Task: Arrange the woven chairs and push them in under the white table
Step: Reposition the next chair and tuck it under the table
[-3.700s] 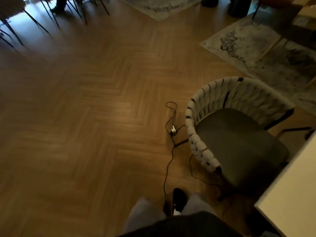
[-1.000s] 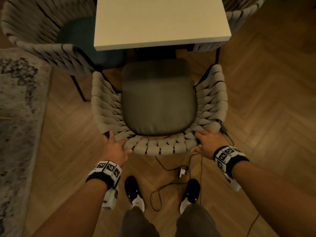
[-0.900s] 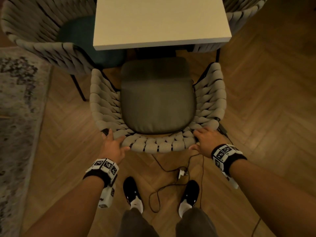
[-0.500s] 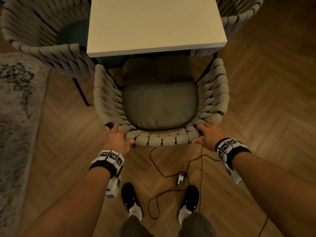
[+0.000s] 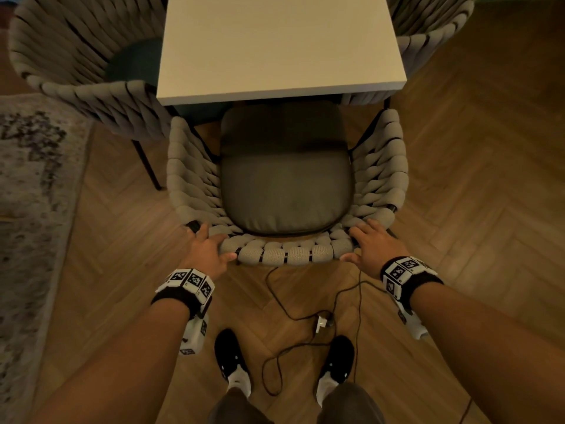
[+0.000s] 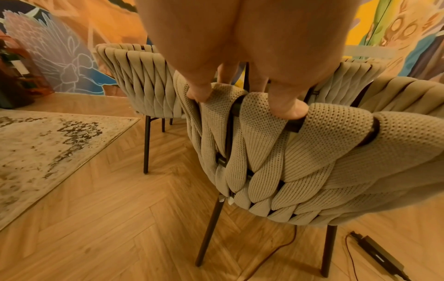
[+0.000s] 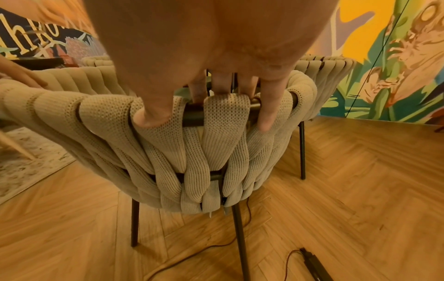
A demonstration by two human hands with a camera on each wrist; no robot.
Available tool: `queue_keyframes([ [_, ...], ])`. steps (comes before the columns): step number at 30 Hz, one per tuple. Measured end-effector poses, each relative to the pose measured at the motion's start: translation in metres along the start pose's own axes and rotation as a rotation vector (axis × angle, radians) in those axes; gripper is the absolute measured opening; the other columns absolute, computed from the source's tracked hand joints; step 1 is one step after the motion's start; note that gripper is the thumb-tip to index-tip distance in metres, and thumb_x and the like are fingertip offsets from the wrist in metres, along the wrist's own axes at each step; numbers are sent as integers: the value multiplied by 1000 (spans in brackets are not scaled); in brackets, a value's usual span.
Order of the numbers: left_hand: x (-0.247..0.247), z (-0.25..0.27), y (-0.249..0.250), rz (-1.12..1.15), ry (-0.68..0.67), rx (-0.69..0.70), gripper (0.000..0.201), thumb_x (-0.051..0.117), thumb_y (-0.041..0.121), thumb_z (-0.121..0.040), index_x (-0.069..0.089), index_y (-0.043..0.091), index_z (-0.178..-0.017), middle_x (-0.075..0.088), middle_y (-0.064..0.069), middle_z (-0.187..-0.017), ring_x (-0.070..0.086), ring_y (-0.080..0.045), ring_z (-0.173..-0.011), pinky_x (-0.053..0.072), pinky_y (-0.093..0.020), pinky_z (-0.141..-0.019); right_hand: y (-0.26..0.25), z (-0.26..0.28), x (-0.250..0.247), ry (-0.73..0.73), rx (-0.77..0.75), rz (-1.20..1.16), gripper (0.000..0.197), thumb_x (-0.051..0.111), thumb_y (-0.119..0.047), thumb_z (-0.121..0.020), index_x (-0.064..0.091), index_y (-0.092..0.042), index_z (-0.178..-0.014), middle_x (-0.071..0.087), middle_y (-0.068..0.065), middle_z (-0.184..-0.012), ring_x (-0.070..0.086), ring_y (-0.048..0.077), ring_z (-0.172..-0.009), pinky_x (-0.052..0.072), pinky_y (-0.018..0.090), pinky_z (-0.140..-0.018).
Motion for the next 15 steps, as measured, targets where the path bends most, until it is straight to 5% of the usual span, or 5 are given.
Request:
queue_keyframes([
  [15, 2, 0, 3, -37, 4, -17, 55, 61, 38, -91, 44, 24, -142, 7, -8, -162, 4, -38, -148, 22, -54, -117, -3, 0, -3, -18, 24, -46, 59, 55, -58, -86, 44, -20, -130, 40, 2, -146, 20, 26, -142, 34, 44, -109],
])
Point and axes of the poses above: each hand's wrist, its own z-axis away from the middle knuckle, its own x-axis out of the palm, y = z × x, the point moved 4 cm from there along -z, towards the middle knuckle
